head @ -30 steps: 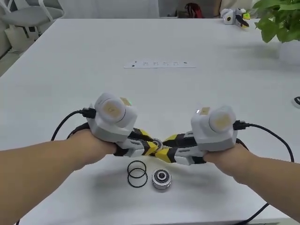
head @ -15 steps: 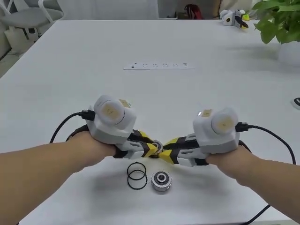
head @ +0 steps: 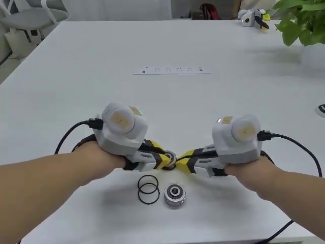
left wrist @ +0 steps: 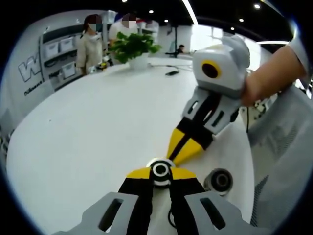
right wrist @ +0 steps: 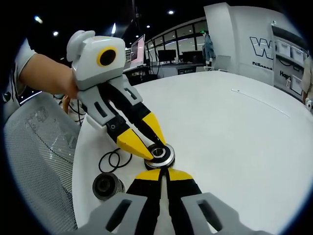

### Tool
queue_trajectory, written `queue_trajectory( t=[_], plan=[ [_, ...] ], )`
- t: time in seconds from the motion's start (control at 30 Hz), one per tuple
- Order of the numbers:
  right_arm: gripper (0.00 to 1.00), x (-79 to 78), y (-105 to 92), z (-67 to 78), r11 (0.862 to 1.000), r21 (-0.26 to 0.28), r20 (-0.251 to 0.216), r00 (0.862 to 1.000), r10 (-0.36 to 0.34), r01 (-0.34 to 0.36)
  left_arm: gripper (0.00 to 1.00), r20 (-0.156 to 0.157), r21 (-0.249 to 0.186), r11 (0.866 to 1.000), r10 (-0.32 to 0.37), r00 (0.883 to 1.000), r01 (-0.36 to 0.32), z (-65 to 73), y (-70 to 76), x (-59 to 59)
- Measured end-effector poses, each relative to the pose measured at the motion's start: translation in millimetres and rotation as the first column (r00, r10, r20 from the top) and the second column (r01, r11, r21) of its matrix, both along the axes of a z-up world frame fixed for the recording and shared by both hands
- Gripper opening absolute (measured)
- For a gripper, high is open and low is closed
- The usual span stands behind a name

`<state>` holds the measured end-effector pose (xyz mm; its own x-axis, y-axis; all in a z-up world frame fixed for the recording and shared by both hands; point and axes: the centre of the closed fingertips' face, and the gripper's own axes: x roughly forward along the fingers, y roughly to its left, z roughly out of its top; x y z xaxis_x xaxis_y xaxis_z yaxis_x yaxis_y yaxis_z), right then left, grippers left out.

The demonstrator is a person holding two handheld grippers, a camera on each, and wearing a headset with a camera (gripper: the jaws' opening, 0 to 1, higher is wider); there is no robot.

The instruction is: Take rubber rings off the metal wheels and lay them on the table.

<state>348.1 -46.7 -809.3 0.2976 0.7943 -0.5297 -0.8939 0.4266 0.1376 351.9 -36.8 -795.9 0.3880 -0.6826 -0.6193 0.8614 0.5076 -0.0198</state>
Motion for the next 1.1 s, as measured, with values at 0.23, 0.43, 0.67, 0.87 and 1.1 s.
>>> queue_trajectory(
  t=[0.23,0.43,0.67,0.87,1.1],
  plan=[
    [0.0,2.4,-2.0,0.7,0.998,0.045,-0.08,0.996,-0.05,0.054,0.12,0.003,0.002,1.0,-0.001,1.0,0.001,-0.1,0.5,0.3],
    [0.0,3.7,-4.3,3.2,0.986,0.109,-0.172,0.979,-0.104,0.124,0.12,0.003,0.002,1.0,-0.001,1.0,0.001,-0.2,0.6,0.4],
    [0.0,4.0,-6.4,6.2,0.969,0.166,-0.254,0.957,-0.138,0.183,0.12,0.004,0.003,1.0,-0.001,1.0,0.001,-0.2,0.3,0.2],
    [0.0,-2.6,-2.6,11.6,0.961,0.188,-0.283,0.948,-0.143,0.201,0.12,0.007,0.007,1.0,-0.001,1.0,0.001,-0.2,-0.3,0.0],
    [0.0,-3.4,-4.8,14.0,0.946,0.22,-0.336,0.929,-0.156,0.238,0.12,0.008,0.009,1.0,0.0,1.0,0.0,0.1,-0.6,-0.3]
  ],
)
